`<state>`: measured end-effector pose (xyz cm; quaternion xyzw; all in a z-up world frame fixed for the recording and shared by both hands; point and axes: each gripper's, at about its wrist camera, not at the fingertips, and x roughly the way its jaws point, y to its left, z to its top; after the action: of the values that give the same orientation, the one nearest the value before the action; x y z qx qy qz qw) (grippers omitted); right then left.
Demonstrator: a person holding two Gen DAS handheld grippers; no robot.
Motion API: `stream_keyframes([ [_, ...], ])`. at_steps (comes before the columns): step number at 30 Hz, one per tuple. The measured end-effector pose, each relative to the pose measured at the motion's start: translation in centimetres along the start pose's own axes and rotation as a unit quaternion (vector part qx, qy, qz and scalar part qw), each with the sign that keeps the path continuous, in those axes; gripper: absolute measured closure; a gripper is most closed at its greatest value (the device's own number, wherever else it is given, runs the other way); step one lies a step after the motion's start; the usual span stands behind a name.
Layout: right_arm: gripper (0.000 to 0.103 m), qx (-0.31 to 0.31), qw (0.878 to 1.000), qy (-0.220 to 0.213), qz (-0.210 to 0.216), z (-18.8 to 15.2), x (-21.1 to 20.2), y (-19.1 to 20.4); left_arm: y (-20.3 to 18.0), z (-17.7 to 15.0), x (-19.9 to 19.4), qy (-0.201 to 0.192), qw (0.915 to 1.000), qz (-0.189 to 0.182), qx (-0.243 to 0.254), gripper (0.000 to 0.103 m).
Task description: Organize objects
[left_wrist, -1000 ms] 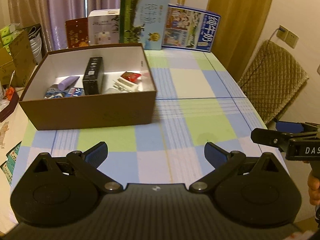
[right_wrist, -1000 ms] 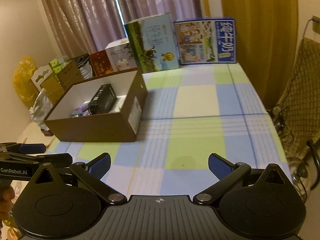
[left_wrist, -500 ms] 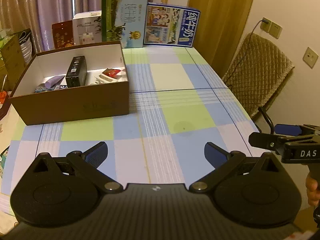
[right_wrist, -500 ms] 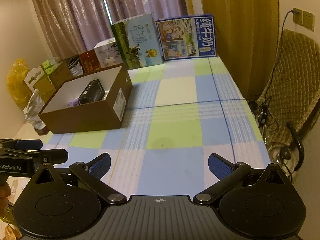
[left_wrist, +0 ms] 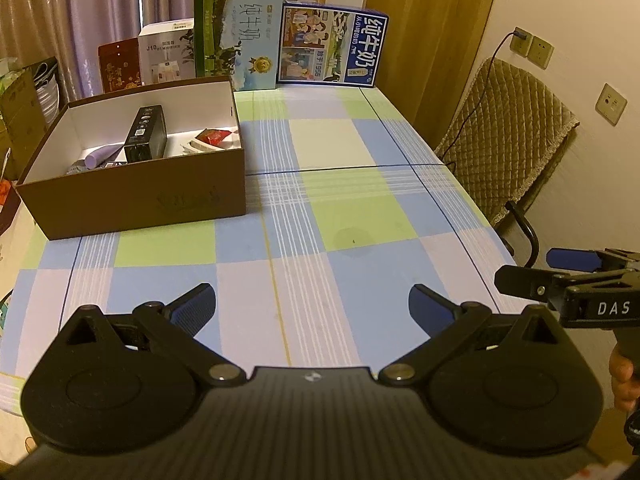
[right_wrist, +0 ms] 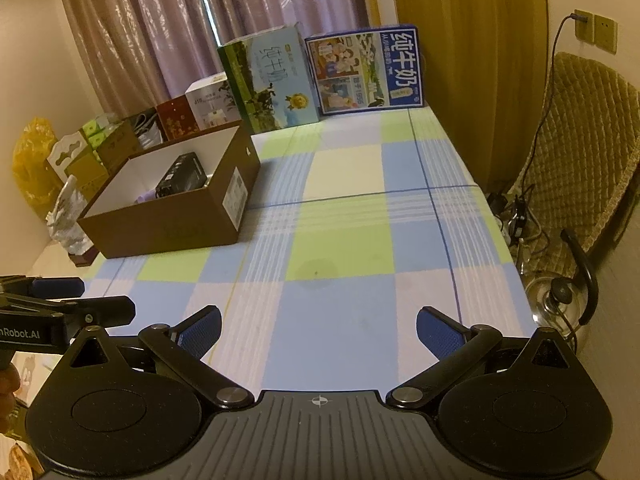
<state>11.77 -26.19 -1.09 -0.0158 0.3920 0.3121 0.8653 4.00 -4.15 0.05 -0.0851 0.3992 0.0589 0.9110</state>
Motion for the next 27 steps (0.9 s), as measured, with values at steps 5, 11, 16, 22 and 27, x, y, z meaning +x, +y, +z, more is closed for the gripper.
stream_keyframes([
  [5, 0.002, -0.001, 1.000, 0.001, 0.001, -0.29, -0.13, 0.04, -0.13, -0.30, -0.14, 0.000, 1.0000, -0.002, 0.000, 0.002],
  [11, 0.002, -0.003, 1.000, -0.001, 0.001, -0.42, -0.25, 0.26, -0.05, -0.40, -0.32, -0.002, 1.0000, 0.000, -0.002, 0.002],
  [16, 0.002, -0.003, 1.000, -0.001, 0.001, -0.33, -0.24, 0.37, 0.13, -0.37, -0.34, -0.002, 1.0000, -0.001, -0.003, 0.002],
  [22, 0.002, -0.004, 1.000, -0.001, 0.002, -0.22, -0.17, 0.69, 0.42, -0.43, -0.43, -0.003, 1.0000, -0.001, -0.006, 0.002],
  [27, 0.002, -0.004, 1.000, -0.001, 0.002, -0.18, -0.12, 0.94, 0.81, -0.47, -0.57, -0.005, 1.0000, -0.001, -0.007, 0.002],
])
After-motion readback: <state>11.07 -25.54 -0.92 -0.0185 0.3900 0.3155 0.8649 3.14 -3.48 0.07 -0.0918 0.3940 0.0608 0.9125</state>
